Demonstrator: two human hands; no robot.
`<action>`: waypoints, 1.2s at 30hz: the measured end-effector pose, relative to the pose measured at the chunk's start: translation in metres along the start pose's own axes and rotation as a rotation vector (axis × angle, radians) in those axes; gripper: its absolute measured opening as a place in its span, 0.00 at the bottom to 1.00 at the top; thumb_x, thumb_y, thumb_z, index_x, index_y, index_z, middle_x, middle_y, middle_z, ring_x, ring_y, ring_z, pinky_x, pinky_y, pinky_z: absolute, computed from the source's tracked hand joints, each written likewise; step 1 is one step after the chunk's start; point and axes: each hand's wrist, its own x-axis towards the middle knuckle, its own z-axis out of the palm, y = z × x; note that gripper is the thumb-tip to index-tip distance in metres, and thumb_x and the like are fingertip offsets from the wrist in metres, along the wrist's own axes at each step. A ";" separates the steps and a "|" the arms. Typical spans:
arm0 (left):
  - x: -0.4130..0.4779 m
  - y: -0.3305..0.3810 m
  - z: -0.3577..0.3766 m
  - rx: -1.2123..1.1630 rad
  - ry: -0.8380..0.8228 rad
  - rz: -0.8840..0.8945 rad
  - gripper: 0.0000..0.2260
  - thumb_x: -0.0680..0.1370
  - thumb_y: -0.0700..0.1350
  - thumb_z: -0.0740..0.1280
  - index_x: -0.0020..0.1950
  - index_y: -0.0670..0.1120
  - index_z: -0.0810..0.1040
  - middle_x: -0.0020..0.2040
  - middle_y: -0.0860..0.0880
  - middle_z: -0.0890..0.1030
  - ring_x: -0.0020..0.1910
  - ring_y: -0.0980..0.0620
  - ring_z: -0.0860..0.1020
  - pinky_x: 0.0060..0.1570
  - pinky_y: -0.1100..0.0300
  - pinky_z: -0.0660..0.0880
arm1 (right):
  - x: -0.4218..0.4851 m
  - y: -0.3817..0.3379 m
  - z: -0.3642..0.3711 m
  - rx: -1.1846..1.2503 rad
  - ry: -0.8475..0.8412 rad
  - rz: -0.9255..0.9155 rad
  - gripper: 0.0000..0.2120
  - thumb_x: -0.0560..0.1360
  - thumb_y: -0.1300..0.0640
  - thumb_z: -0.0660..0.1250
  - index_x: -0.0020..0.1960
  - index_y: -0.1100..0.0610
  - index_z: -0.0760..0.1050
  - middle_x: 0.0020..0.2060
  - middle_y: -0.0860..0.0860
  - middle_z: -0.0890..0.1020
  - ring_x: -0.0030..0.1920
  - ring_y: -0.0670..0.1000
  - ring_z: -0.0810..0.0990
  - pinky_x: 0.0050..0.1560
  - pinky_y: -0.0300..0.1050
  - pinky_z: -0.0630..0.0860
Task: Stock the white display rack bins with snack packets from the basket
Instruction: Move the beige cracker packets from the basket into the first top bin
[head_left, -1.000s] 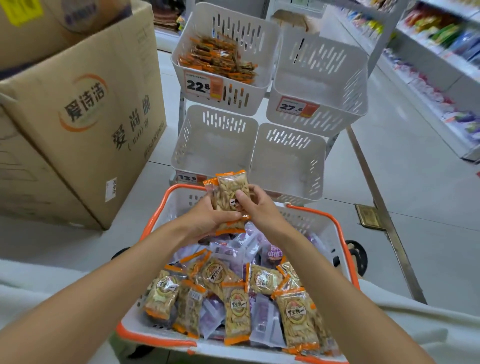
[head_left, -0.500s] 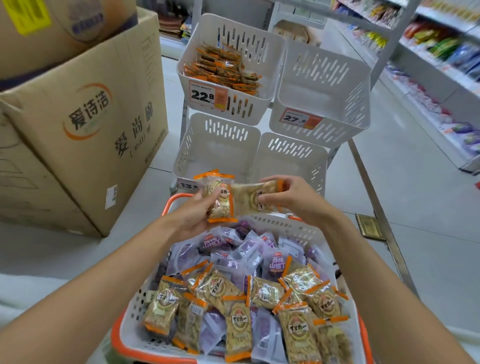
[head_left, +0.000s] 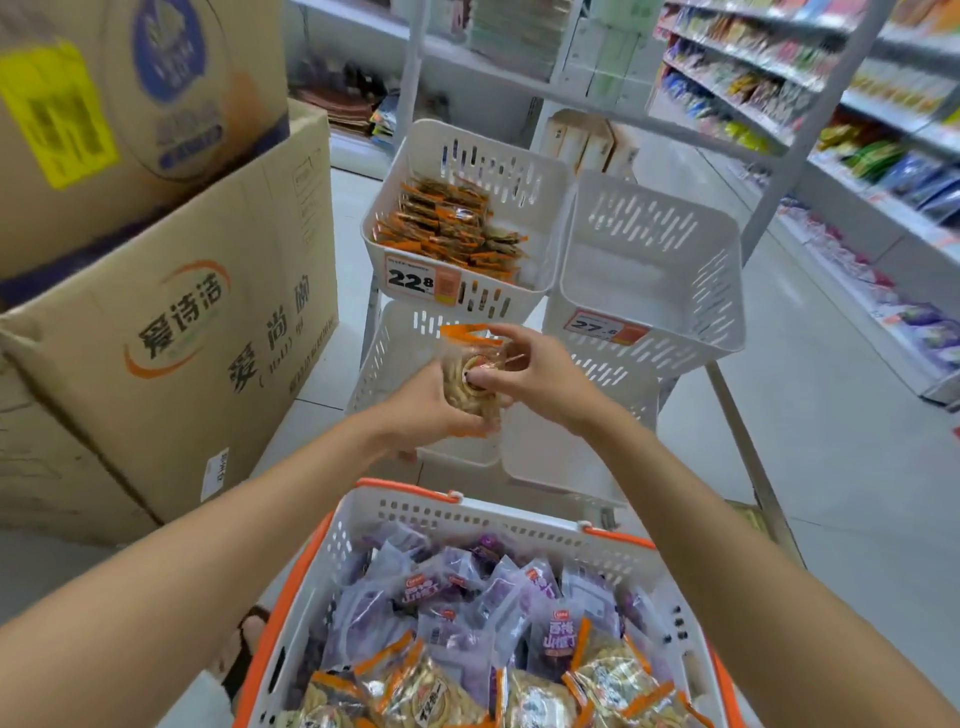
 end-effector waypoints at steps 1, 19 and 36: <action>0.011 0.004 -0.008 0.002 0.049 0.027 0.32 0.67 0.35 0.79 0.68 0.45 0.71 0.56 0.46 0.83 0.54 0.52 0.83 0.51 0.59 0.81 | 0.011 -0.006 -0.007 0.039 0.004 0.008 0.40 0.70 0.56 0.77 0.77 0.53 0.61 0.56 0.54 0.78 0.51 0.53 0.82 0.43 0.45 0.83; 0.242 0.041 -0.136 1.282 0.064 0.140 0.48 0.71 0.75 0.58 0.82 0.52 0.43 0.82 0.53 0.43 0.80 0.52 0.40 0.77 0.40 0.43 | 0.267 0.005 -0.111 -0.425 0.399 -0.129 0.12 0.71 0.64 0.73 0.51 0.59 0.74 0.47 0.53 0.77 0.48 0.55 0.76 0.46 0.44 0.69; 0.239 0.030 -0.134 1.265 0.051 0.044 0.52 0.63 0.78 0.50 0.81 0.53 0.40 0.81 0.53 0.38 0.79 0.53 0.38 0.78 0.44 0.40 | 0.290 0.027 -0.082 -0.388 0.031 0.122 0.29 0.77 0.45 0.69 0.72 0.55 0.64 0.68 0.54 0.71 0.61 0.52 0.73 0.57 0.44 0.70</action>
